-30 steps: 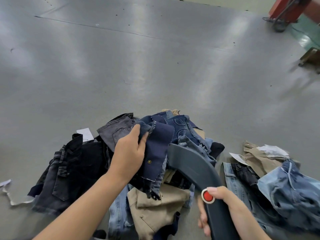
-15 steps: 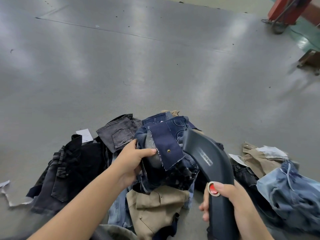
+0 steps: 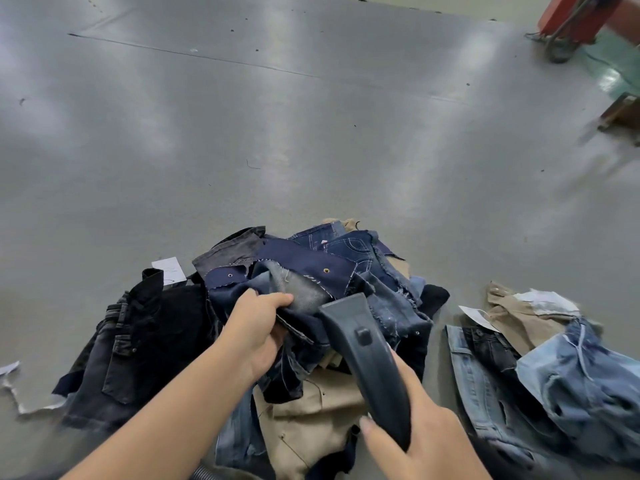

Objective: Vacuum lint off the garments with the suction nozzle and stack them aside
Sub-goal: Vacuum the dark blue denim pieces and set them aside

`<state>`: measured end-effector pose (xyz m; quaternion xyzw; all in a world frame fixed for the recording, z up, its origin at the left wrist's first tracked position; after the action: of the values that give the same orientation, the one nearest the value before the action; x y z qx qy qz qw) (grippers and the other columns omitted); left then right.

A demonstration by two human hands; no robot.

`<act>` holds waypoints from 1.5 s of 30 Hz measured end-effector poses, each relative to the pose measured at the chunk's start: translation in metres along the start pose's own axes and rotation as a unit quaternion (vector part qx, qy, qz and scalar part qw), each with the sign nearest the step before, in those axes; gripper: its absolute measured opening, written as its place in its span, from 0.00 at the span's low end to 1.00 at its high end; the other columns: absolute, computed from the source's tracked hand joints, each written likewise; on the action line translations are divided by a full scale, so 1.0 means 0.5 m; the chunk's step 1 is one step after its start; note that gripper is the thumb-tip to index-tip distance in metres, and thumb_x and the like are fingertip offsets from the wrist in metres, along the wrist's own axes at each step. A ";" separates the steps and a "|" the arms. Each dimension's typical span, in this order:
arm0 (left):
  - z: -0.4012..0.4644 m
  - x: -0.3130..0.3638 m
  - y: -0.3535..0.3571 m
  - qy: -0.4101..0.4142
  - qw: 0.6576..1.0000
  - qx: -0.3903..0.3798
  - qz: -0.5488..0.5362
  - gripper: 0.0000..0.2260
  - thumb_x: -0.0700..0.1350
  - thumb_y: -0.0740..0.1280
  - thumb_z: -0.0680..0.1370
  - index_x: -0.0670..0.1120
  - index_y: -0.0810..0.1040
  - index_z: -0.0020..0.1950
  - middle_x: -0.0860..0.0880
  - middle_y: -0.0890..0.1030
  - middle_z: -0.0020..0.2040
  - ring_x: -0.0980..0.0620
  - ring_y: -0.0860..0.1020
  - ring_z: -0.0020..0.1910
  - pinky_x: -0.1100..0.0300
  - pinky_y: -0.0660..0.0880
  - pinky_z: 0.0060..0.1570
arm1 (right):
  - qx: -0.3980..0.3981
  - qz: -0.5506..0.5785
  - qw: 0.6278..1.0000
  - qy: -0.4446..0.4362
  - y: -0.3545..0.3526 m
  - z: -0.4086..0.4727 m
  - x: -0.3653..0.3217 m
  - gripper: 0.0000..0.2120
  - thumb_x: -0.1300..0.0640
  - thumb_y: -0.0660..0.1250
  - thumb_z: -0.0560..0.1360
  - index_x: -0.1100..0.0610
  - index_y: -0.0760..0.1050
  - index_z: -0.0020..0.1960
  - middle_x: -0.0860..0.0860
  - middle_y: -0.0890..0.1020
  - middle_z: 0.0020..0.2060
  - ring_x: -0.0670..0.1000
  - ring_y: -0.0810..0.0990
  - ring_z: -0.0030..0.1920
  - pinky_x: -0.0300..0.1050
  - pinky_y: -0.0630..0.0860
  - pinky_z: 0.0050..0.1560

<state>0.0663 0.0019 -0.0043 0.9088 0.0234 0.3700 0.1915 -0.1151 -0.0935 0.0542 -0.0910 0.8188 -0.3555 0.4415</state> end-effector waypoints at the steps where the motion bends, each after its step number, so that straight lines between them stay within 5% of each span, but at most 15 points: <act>1: -0.002 -0.002 0.001 0.009 1.000 -0.001 0.005 0.14 0.28 0.60 0.76 0.35 0.71 0.61 0.39 0.80 0.45 0.46 0.80 0.34 0.62 0.77 0.25 | 0.006 -0.007 1.000 -0.009 -0.003 0.003 -0.001 0.37 0.44 0.65 0.73 0.25 0.37 0.61 0.35 0.76 0.46 0.36 0.76 0.42 0.17 0.65 0.43; 8: -0.030 -0.027 0.023 0.075 0.992 -0.047 0.087 0.14 0.27 0.60 0.76 0.43 0.76 0.55 0.46 0.85 0.42 0.51 0.84 0.39 0.63 0.78 0.32 | 0.038 -0.023 0.999 -0.032 -0.011 0.008 -0.007 0.36 0.40 0.64 0.70 0.21 0.40 0.60 0.37 0.78 0.39 0.39 0.77 0.41 0.22 0.70 0.42; 12: -0.025 -0.018 0.015 0.055 0.997 0.004 0.049 0.14 0.27 0.59 0.76 0.41 0.75 0.55 0.42 0.83 0.47 0.47 0.82 0.39 0.58 0.77 0.34 | 0.035 0.178 0.982 -0.047 -0.030 0.009 -0.004 0.26 0.43 0.67 0.60 0.20 0.67 0.53 0.43 0.83 0.33 0.43 0.81 0.32 0.33 0.75 0.34; 14: -0.013 -0.015 0.013 -0.010 0.999 -0.013 -0.030 0.12 0.33 0.61 0.77 0.39 0.75 0.59 0.39 0.81 0.50 0.45 0.80 0.40 0.53 0.78 0.39 | 0.018 0.230 0.972 -0.048 -0.034 0.006 -0.004 0.24 0.42 0.66 0.57 0.25 0.71 0.51 0.48 0.82 0.31 0.46 0.80 0.28 0.43 0.77 0.32; 16: -0.010 -0.011 0.028 -0.074 0.993 -0.079 -0.052 0.16 0.48 0.69 0.75 0.39 0.79 0.57 0.39 0.83 0.50 0.43 0.82 0.43 0.50 0.79 0.48 | 0.005 0.209 0.976 -0.068 -0.033 0.002 -0.011 0.26 0.41 0.64 0.56 0.24 0.69 0.53 0.45 0.83 0.34 0.43 0.81 0.31 0.35 0.76 0.35; 18: -0.011 -0.019 0.036 -0.092 0.989 -0.113 0.028 0.20 0.55 0.73 0.68 0.41 0.84 0.50 0.41 0.84 0.47 0.45 0.83 0.41 0.53 0.80 0.47 | -0.010 0.150 0.985 -0.081 -0.023 -0.003 -0.024 0.28 0.42 0.65 0.59 0.22 0.65 0.56 0.35 0.83 0.39 0.37 0.81 0.38 0.25 0.72 0.38; 23: 0.010 -0.015 0.008 -0.108 0.992 -0.008 0.060 0.09 0.42 0.66 0.78 0.37 0.79 0.42 0.42 0.79 0.31 0.49 0.77 0.23 0.62 0.76 0.26 | -0.032 0.102 0.993 -0.054 -0.009 -0.010 -0.022 0.31 0.58 0.70 0.70 0.27 0.62 0.59 0.29 0.80 0.40 0.33 0.80 0.40 0.23 0.69 0.40; 26: 0.047 0.044 -0.033 -0.081 0.996 0.030 0.003 0.11 0.40 0.59 0.81 0.40 0.76 0.41 0.42 0.80 0.34 0.48 0.80 0.28 0.56 0.78 0.31 | -0.008 0.141 0.989 -0.033 -0.024 -0.017 -0.006 0.30 0.59 0.72 0.68 0.25 0.67 0.52 0.23 0.77 0.40 0.27 0.77 0.42 0.20 0.67 0.40; 29: 0.062 0.067 -0.051 -0.054 0.998 0.017 0.005 0.13 0.38 0.57 0.80 0.40 0.77 0.40 0.43 0.82 0.31 0.49 0.81 0.26 0.58 0.79 0.27 | -0.001 0.193 0.980 -0.052 -0.040 -0.018 -0.003 0.33 0.54 0.70 0.59 0.17 0.67 0.47 0.30 0.82 0.39 0.30 0.79 0.40 0.21 0.69 0.40; 34: 0.058 0.057 -0.053 -0.006 0.998 0.068 0.008 0.04 0.41 0.66 0.78 0.42 0.79 0.49 0.44 0.82 0.43 0.47 0.81 0.36 0.54 0.76 0.39 | 0.025 0.382 0.923 -0.042 -0.054 0.002 0.027 0.27 0.56 0.71 0.57 0.29 0.78 0.48 0.49 0.85 0.37 0.44 0.83 0.36 0.37 0.78 0.41; 36: 0.036 0.038 -0.025 -0.011 0.999 0.054 0.000 0.05 0.43 0.68 0.77 0.42 0.80 0.46 0.44 0.84 0.40 0.46 0.82 0.34 0.56 0.76 0.37 | 0.030 0.464 0.885 -0.022 -0.047 0.020 0.042 0.23 0.59 0.70 0.58 0.50 0.80 0.53 0.59 0.81 0.29 0.57 0.79 0.27 0.43 0.80 0.34; 38: -0.001 0.001 0.010 -0.042 0.999 0.021 -0.013 0.08 0.43 0.68 0.76 0.41 0.81 0.51 0.41 0.85 0.45 0.44 0.83 0.42 0.53 0.78 0.43 | 0.014 0.497 0.867 -0.018 -0.035 0.042 0.043 0.21 0.59 0.68 0.60 0.68 0.72 0.50 0.65 0.75 0.26 0.59 0.74 0.21 0.42 0.77 0.26; 40: -0.030 -0.047 0.036 -0.092 0.995 -0.010 -0.026 0.13 0.43 0.69 0.75 0.39 0.80 0.57 0.39 0.84 0.51 0.42 0.82 0.48 0.50 0.77 0.53 | 0.011 0.510 0.860 -0.019 -0.025 0.067 0.032 0.24 0.54 0.70 0.59 0.71 0.70 0.45 0.65 0.74 0.26 0.58 0.74 0.22 0.43 0.73 0.24; 43: -0.075 -0.105 0.060 -0.167 0.983 -0.071 -0.017 0.14 0.42 0.70 0.71 0.37 0.81 0.55 0.38 0.84 0.50 0.44 0.83 0.40 0.52 0.80 0.45 | 0.039 0.530 0.845 -0.048 -0.026 0.094 0.012 0.26 0.50 0.69 0.61 0.72 0.68 0.44 0.64 0.73 0.27 0.56 0.74 0.24 0.41 0.72 0.26; 45: -0.088 -0.122 0.064 -0.179 0.978 -0.109 0.014 0.20 0.45 0.71 0.67 0.36 0.81 0.56 0.37 0.83 0.51 0.43 0.83 0.44 0.53 0.80 0.47 | 0.078 0.523 0.846 -0.061 -0.036 0.108 0.008 0.22 0.52 0.68 0.64 0.71 0.68 0.44 0.63 0.74 0.28 0.56 0.74 0.24 0.41 0.72 0.26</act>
<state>-0.0114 -0.0245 -0.0044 0.9343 -0.0649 0.2042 0.2850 -0.0779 -0.1358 0.0441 0.3644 0.6855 -0.1284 0.6171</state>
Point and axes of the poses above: each hand's wrist, its own z-axis towards the middle knuckle, its own y-axis out of the palm, x = y × z, the point moved 7 cm from there along z, towards the middle knuckle
